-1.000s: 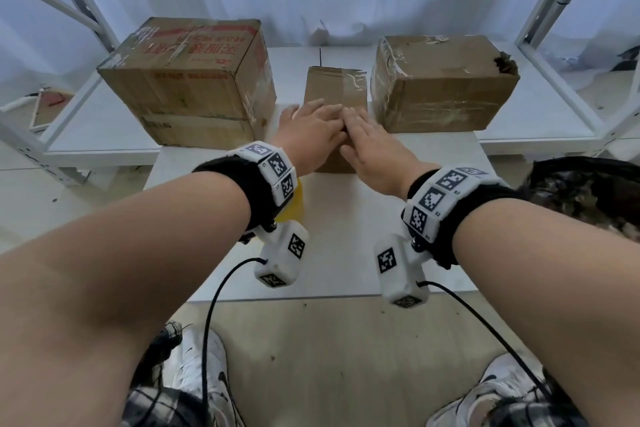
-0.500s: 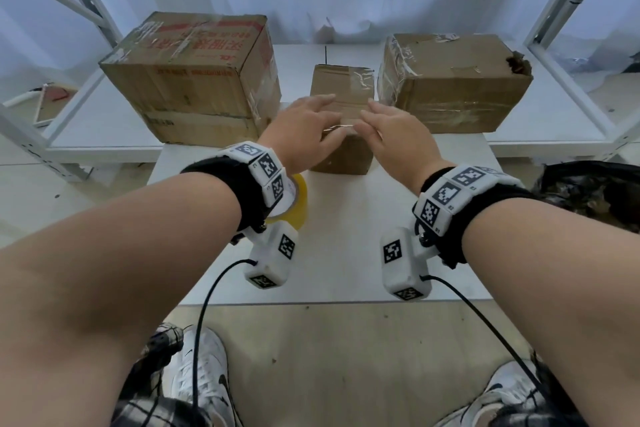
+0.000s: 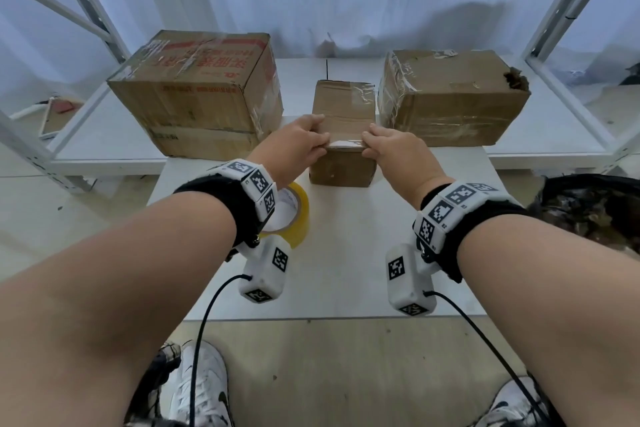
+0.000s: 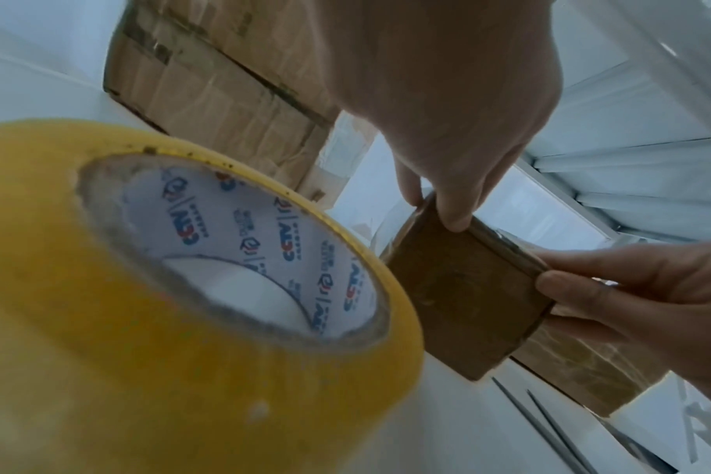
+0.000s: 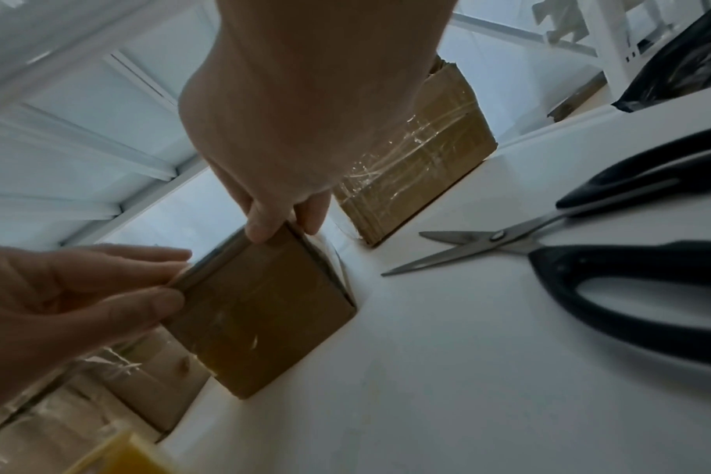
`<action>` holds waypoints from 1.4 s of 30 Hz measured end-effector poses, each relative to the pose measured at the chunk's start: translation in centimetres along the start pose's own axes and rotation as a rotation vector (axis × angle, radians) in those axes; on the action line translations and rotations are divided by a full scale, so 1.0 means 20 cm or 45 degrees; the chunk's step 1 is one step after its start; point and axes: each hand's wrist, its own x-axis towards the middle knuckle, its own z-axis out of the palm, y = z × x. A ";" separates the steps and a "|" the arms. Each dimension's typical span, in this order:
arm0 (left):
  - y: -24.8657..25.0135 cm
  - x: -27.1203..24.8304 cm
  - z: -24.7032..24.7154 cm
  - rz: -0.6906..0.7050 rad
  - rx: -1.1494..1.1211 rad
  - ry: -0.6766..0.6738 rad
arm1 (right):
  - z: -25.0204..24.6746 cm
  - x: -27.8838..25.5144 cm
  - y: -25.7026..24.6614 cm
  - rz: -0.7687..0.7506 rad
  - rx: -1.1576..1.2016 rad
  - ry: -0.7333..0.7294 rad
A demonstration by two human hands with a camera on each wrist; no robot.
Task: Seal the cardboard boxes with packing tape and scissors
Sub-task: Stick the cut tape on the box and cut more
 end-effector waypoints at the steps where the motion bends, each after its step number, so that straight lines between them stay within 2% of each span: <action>1: 0.00 0.00 -0.01 -0.009 0.024 -0.014 | -0.01 0.00 0.00 0.006 0.003 0.009; 7: 0.05 -0.05 -0.12 -0.120 -0.017 0.008 | -0.04 -0.06 -0.04 0.072 0.048 -0.093; 10: 0.06 -0.13 -0.16 -0.193 -0.040 0.053 | -0.07 -0.12 -0.09 0.081 0.052 0.058; 12: 0.05 -0.17 -0.17 -0.294 0.002 -0.061 | -0.10 -0.13 -0.13 0.024 0.065 0.141; 14: 0.04 -0.22 -0.14 -0.357 0.148 -0.284 | -0.10 -0.15 -0.18 -0.039 0.081 0.110; 17: 0.06 -0.29 -0.05 -0.392 0.206 -0.525 | -0.07 -0.16 -0.23 -0.074 0.140 -0.117; 19: 0.09 -0.33 0.02 -0.340 0.294 -0.654 | -0.07 -0.17 -0.24 -0.043 0.178 -0.253; 21: 0.12 -0.33 0.03 -0.293 0.343 -0.699 | -0.09 -0.17 -0.25 0.010 0.257 -0.291; 23: 0.13 -0.31 -0.06 -0.322 0.242 -0.679 | -0.13 -0.16 -0.27 0.072 0.426 -0.276; 25: 0.14 -0.30 -0.19 -0.398 -0.031 -0.610 | -0.17 -0.16 -0.28 0.155 0.684 -0.205; 28: 0.20 -0.31 -0.39 -0.447 -0.561 -0.454 | -0.25 -0.13 -0.30 0.340 1.051 -0.123; 30: 0.27 -0.31 -0.49 -0.409 -0.728 -0.293 | -0.34 -0.12 -0.31 0.486 1.188 -0.123; 33: 0.33 -0.28 -0.56 -0.304 -0.842 -0.080 | -0.45 -0.11 -0.31 0.631 1.266 -0.123; 36: 0.37 -0.26 -0.57 -0.277 -0.924 -0.005 | -0.53 -0.12 -0.32 0.668 1.310 0.005; 40: 0.38 -0.24 -0.54 -0.302 -0.937 0.074 | -0.52 -0.14 -0.29 0.563 1.204 0.207; 42: 0.38 -0.22 -0.52 -0.328 -0.928 0.064 | -0.51 -0.16 -0.28 0.511 1.203 0.238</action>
